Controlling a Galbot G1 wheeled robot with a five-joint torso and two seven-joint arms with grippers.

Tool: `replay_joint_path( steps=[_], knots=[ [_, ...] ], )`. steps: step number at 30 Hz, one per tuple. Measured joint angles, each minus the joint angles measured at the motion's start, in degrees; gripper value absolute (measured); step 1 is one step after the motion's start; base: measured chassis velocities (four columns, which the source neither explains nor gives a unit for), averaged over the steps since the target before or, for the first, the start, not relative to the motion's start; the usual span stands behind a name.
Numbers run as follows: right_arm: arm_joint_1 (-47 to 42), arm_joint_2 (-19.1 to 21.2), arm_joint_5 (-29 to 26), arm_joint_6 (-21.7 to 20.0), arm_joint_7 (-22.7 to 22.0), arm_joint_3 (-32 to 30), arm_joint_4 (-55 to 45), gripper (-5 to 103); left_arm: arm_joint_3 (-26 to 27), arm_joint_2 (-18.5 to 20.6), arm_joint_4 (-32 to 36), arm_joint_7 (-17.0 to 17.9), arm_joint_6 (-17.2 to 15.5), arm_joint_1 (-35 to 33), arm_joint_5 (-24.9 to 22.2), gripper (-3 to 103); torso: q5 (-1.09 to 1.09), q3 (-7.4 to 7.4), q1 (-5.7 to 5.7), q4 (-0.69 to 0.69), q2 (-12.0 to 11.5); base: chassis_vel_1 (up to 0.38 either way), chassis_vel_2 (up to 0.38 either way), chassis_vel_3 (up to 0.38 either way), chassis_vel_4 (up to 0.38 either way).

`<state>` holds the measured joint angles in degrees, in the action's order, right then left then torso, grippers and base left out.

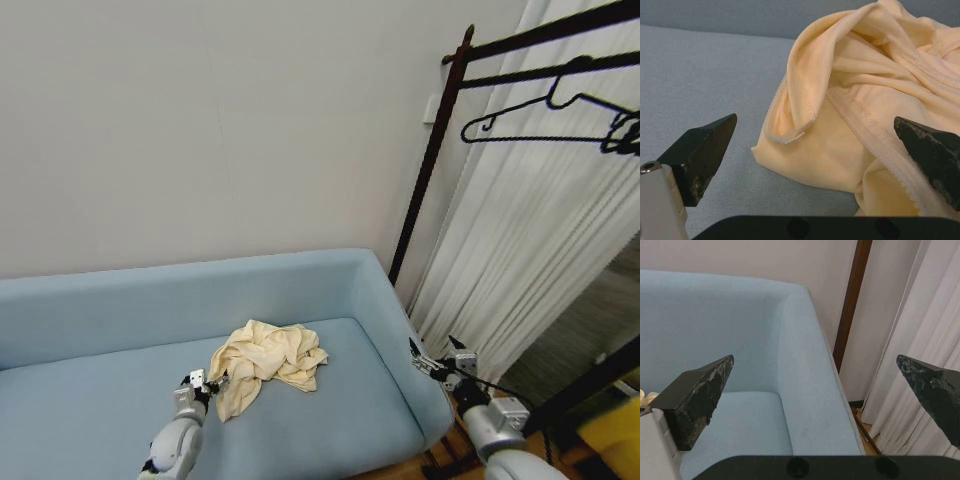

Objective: Pick up the clothes from the sofa and hang them on the clothes hanger.

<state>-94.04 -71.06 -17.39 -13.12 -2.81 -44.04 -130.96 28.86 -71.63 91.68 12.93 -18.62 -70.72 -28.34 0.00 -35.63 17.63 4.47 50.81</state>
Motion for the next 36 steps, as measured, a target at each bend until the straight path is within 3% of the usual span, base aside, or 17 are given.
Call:
replay_joint_path(
  steps=[13, 18, 20, 27, 30, 36],
  knots=[
    [0.26, -0.33, 0.40, 0.10, -0.01, 0.48, 0.96, 100, -0.47, -0.04, -2.91, -0.06, 1.47, 1.77, 0.60, 102, 0.00, 0.00, 0.00, -0.01, 0.01, 0.000, 0.000, 0.000, 0.000],
    [0.41, -0.15, 0.56, 0.12, -0.01, 0.91, 1.43, 100, -0.44, 0.03, -4.05, -0.14, 1.66, 2.46, 1.01, 94, 0.00, 0.00, 0.00, 0.00, 0.01, 0.000, 0.000, 0.000, 0.000],
    [0.56, -0.13, 0.70, 0.13, -0.01, 1.17, 1.71, 100, -0.44, 0.04, -4.27, -0.14, 1.81, 2.66, 1.46, 99, 0.00, 0.00, 0.00, -0.01, 0.01, 0.000, 0.000, 0.000, 0.000],
    [1.31, -0.07, 0.98, 0.25, -0.01, 2.04, 2.82, 100, -0.07, 0.04, -5.18, -0.11, 2.08, 3.09, 1.99, 102, 0.00, 0.00, 0.00, 0.00, 0.01, 0.000, 0.000, 0.000, 0.000],
    [1.65, 0.01, 1.02, 0.27, -0.04, 2.53, 3.18, 100, 0.03, 0.10, -6.47, -0.16, 2.50, 3.79, 2.47, 95, 0.00, 0.00, 0.00, -0.01, 0.01, 0.000, 0.000, 0.000, 0.000],
    [2.19, 0.13, 1.09, 0.27, -0.07, 3.22, 3.72, 100, -0.01, 0.09, -7.79, -0.54, 2.75, 4.53, 3.29, 93, 0.00, 0.01, 0.00, 0.00, 0.01, 0.000, 0.000, 0.000, 0.000]
  ],
)
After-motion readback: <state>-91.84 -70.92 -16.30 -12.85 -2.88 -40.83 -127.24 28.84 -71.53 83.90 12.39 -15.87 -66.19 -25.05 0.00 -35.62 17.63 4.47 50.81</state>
